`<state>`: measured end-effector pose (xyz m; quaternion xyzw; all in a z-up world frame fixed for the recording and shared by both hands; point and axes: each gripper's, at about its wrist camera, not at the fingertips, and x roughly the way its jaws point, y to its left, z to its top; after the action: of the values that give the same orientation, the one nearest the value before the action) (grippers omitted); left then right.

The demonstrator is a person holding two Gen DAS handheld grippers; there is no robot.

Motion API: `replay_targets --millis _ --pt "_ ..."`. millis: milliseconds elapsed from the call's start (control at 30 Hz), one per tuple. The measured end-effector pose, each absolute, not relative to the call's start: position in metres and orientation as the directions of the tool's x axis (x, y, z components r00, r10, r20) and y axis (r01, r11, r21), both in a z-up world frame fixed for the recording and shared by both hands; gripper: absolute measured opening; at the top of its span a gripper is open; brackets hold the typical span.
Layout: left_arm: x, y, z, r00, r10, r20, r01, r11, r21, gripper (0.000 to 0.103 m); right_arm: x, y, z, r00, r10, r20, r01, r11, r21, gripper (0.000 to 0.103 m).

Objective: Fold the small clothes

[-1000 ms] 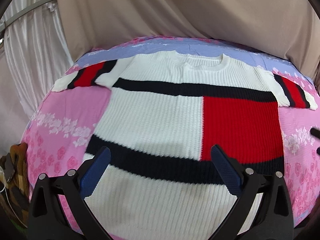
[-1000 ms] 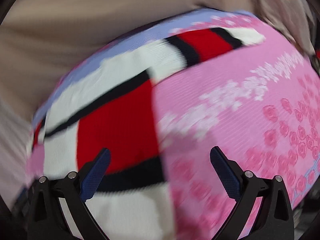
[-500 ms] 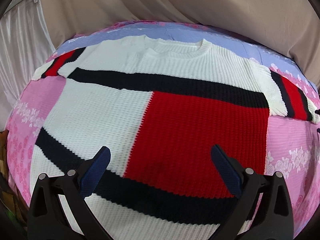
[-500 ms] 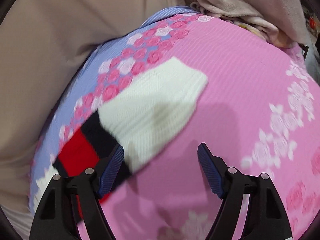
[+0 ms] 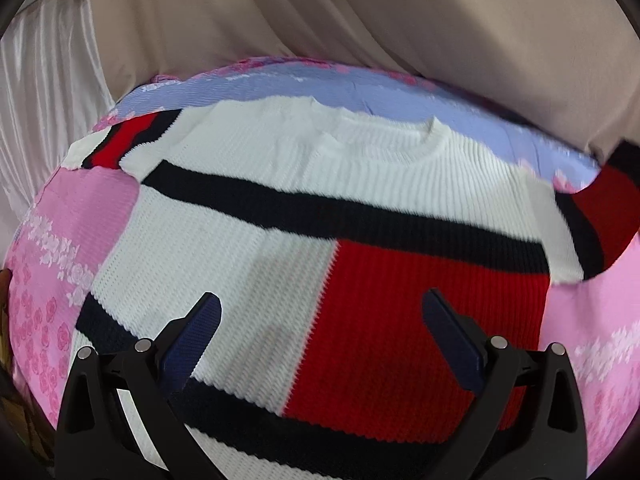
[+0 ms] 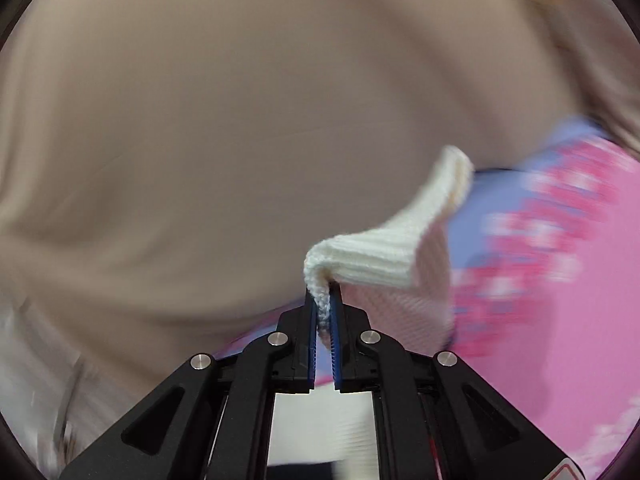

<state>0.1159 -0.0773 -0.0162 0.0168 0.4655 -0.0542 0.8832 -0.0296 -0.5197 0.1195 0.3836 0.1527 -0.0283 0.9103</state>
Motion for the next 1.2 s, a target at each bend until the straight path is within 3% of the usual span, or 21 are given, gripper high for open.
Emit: replay_targets --millis 100,167,200,367,433,533,633,700,767,833,900,967,1000,1033,1133,1200 --pt "0.131 -0.053 -0.005 0.572 -0.13 -0.81 0.082 0.991 -0.102 0.098 0.03 -0.418 0.131 0.906 0.325 -0.273 -0.063 0.739 0.671 0.01" --pt "0.142 -0.038 -0.002 0.569 -0.167 -0.806 0.066 0.985 -0.157 0.098 0.068 -0.357 0.103 0.835 0.436 -0.337 -0.123 0.743 0.657 0.014" --pt "0.149 -0.031 -0.002 0.566 -0.184 -0.803 0.055 0.981 -0.185 0.098 0.079 -0.34 0.084 0.812 0.44 -0.382 -0.103 0.754 0.649 0.022" --pt "0.19 -0.009 -0.019 0.54 -0.265 -0.799 0.007 0.95 -0.311 0.098 0.052 -0.341 0.002 0.757 0.358 -0.546 0.129 0.738 0.663 0.029" --pt "0.208 -0.008 -0.031 0.528 -0.292 -0.797 -0.015 0.936 -0.352 0.098 0.013 -0.353 -0.02 0.738 0.3 -0.604 0.236 0.725 0.647 0.051" --pt "0.239 -0.016 -0.058 0.472 -0.354 -0.807 -0.058 0.901 -0.429 0.098 -0.03 -0.384 -0.055 0.706 0.279 -0.651 0.381 0.626 0.681 0.053" --pt "0.257 -0.03 -0.086 0.402 -0.42 -0.814 -0.129 0.854 -0.504 0.098 -0.046 -0.41 -0.068 0.735 0.274 -0.62 0.432 0.517 0.739 0.053" --pt "0.257 -0.036 -0.083 0.448 -0.381 -0.808 -0.155 0.858 -0.49 0.097 -0.043 -0.418 -0.068 0.751 0.263 -0.606 0.432 0.499 0.751 0.055" --pt "0.263 -0.044 -0.078 0.455 -0.419 -0.786 -0.124 0.844 -0.521 0.072 -0.038 -0.429 -0.071 0.768 0.265 -0.583 0.427 0.467 0.774 0.06" --pt "0.266 -0.051 -0.071 0.464 -0.435 -0.772 -0.094 0.842 -0.531 0.033 -0.031 -0.434 -0.07 0.779 0.274 -0.565 0.414 0.452 0.79 0.061" --pt "0.271 -0.05 -0.057 0.493 -0.454 -0.742 -0.051 0.837 -0.545 0.007 -0.018 -0.435 -0.066 0.786 0.276 -0.554 0.407 0.442 0.799 0.061" --pt "0.274 -0.042 -0.039 0.533 -0.454 -0.714 -0.029 0.834 -0.551 0.003 -0.009 -0.428 -0.067 0.795 0.278 -0.539 0.39 0.446 0.806 0.051" --pt "0.275 -0.036 -0.029 0.558 -0.447 -0.699 -0.024 0.834 -0.552 0.0 -0.009 -0.426 -0.066 0.803 0.286 -0.522 0.369 0.448 0.814 0.019" --pt "0.277 -0.028 -0.02 0.581 -0.431 -0.69 -0.021 0.84 -0.542 0.0 -0.009 -0.425 -0.061 0.813 0.293 -0.503 0.347 0.45 0.823 0.009" --pt "0.284 -0.005 -0.02 0.602 -0.34 -0.723 -0.051 0.887 -0.46 0.0 -0.016 -0.42 -0.047 0.838 0.235 -0.492 0.322 0.515 0.794 0.009" --pt "0.29 0.004 -0.051 0.544 -0.282 -0.79 -0.1 0.914 -0.394 0.0 -0.014 -0.419 -0.053 0.819 0.229 -0.526 0.347 0.534 0.771 0.009"
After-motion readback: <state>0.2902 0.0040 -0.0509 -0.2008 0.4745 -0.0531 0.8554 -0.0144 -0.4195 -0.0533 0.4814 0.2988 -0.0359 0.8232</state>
